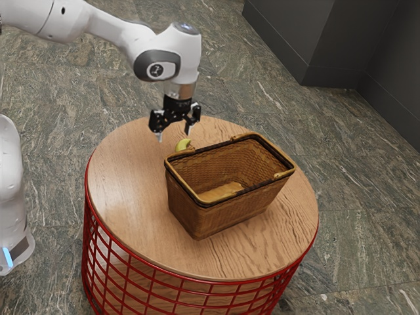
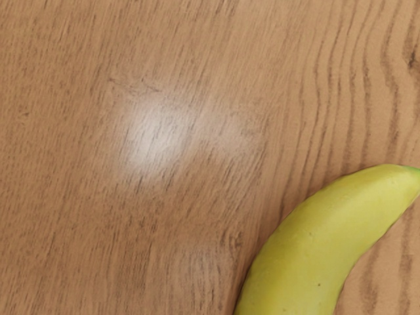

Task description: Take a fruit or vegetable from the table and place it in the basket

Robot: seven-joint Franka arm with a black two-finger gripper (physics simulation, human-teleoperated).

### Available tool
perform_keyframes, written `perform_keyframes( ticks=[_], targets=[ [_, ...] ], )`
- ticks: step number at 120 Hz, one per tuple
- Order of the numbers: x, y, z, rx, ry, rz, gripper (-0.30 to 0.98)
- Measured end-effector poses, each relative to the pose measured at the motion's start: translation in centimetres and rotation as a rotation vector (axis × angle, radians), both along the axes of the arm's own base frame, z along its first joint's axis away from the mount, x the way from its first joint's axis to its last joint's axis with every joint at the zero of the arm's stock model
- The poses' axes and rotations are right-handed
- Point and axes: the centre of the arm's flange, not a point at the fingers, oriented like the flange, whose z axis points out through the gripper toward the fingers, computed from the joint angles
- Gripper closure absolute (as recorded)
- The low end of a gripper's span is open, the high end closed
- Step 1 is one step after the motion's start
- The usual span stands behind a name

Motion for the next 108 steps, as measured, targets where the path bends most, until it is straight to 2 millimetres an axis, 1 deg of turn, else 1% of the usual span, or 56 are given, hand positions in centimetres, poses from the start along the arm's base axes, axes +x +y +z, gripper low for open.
perform_keyframes(
  ticks=[22,65,108],
  targets=[
    [0.9,-0.4,-1.1,-0.001,0.002,-0.019,0.01],
    [1.4,-0.4,-2.4,-0.002,-0.006,-0.032,0.01],
    [2.1,-0.4,-4.4,-0.002,0.007,-0.046,0.01]
  ],
)
